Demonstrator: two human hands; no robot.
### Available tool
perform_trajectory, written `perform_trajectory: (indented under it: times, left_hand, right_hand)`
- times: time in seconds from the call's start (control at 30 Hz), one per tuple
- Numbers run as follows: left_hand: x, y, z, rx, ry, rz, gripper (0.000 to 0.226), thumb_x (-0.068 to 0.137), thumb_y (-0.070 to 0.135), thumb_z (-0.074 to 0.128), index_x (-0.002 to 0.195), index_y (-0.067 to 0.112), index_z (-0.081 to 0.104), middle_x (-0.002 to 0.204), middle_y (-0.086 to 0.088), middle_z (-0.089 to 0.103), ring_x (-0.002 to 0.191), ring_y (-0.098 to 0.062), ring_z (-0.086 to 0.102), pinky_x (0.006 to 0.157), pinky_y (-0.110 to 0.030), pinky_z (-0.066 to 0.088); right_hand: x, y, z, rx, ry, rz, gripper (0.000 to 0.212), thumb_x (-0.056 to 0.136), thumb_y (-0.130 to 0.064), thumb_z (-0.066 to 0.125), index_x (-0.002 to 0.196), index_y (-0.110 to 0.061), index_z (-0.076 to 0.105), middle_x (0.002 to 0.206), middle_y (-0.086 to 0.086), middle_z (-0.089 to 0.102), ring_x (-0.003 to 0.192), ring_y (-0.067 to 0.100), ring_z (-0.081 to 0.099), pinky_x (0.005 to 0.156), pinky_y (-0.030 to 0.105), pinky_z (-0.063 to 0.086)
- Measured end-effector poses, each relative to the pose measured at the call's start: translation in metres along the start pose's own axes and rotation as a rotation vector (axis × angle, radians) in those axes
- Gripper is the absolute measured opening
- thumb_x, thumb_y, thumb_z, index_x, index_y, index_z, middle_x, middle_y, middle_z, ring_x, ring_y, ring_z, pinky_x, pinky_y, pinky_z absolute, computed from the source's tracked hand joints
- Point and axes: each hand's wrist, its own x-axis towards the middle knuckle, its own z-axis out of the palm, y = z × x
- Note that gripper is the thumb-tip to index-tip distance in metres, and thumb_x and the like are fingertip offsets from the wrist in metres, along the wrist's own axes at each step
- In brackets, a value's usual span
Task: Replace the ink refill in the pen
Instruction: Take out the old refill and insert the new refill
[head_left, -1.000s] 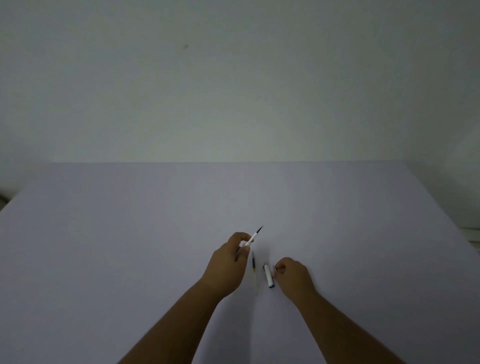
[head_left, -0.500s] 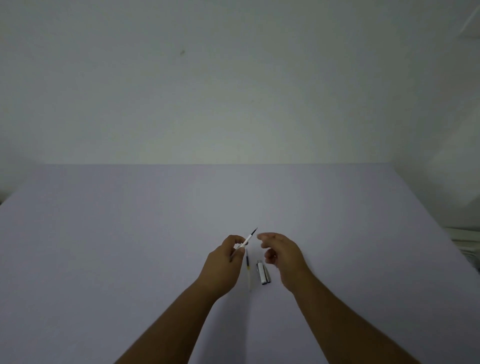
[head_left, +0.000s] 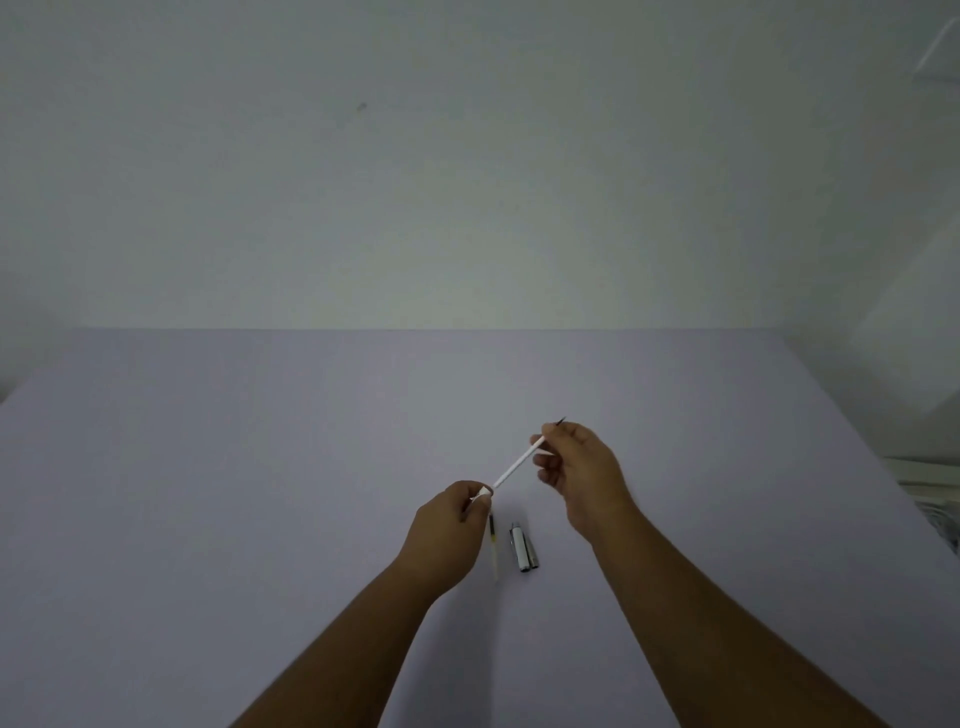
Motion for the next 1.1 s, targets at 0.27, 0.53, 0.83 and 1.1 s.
perform_trajectory:
  times: [0.27, 0.53, 0.83, 1.1]
  left_hand:
    - [0.008, -0.012, 0.001, -0.078, -0.036, -0.101, 0.030, 0.098, 0.026, 0.038, 0.113, 0.013, 0.060, 0.090, 0.001, 0.059, 0.085, -0.015, 0.055, 0.079, -0.027, 0.043]
    - [0.018, -0.031, 0.002, -0.068, -0.063, -0.126, 0.014, 0.093, 0.033, 0.048, 0.100, 0.027, 0.058, 0.096, -0.002, 0.066, 0.088, -0.023, 0.063, 0.079, -0.034, 0.052]
    - [0.025, -0.043, 0.005, -0.073, -0.064, -0.136, 0.016, 0.092, 0.032, 0.052, 0.105, 0.030, 0.061, 0.078, 0.003, 0.058, 0.062, -0.011, 0.049, 0.060, -0.020, 0.042]
    - [0.028, -0.044, 0.004, -0.095, -0.057, -0.140, 0.012, 0.091, 0.033, 0.054, 0.101, 0.035, 0.060, 0.087, 0.002, 0.061, 0.063, -0.009, 0.049, 0.060, -0.019, 0.042]
  right_hand:
    - [0.032, 0.035, -0.031, -0.679, 0.015, 0.062, 0.016, 0.087, -0.018, 0.064, 0.075, -0.007, 0.062, 0.070, 0.008, 0.060, 0.061, 0.018, 0.055, 0.064, 0.035, 0.053]
    - [0.039, 0.067, -0.031, -1.168, -0.020, 0.089, 0.030, 0.086, -0.023, 0.063, 0.059, -0.015, 0.052, 0.061, -0.002, 0.052, 0.074, 0.019, 0.056, 0.067, 0.025, 0.040]
    - [0.043, 0.076, -0.028, -1.183, 0.024, 0.075, 0.030, 0.084, -0.026, 0.065, 0.058, -0.017, 0.054, 0.058, -0.005, 0.051, 0.072, 0.017, 0.056, 0.060, 0.023, 0.040]
    - [0.043, 0.081, -0.031, -1.124, 0.043, 0.049, 0.020, 0.083, -0.025, 0.068, 0.076, -0.007, 0.063, 0.074, 0.006, 0.060, 0.069, 0.017, 0.055, 0.051, 0.017, 0.036]
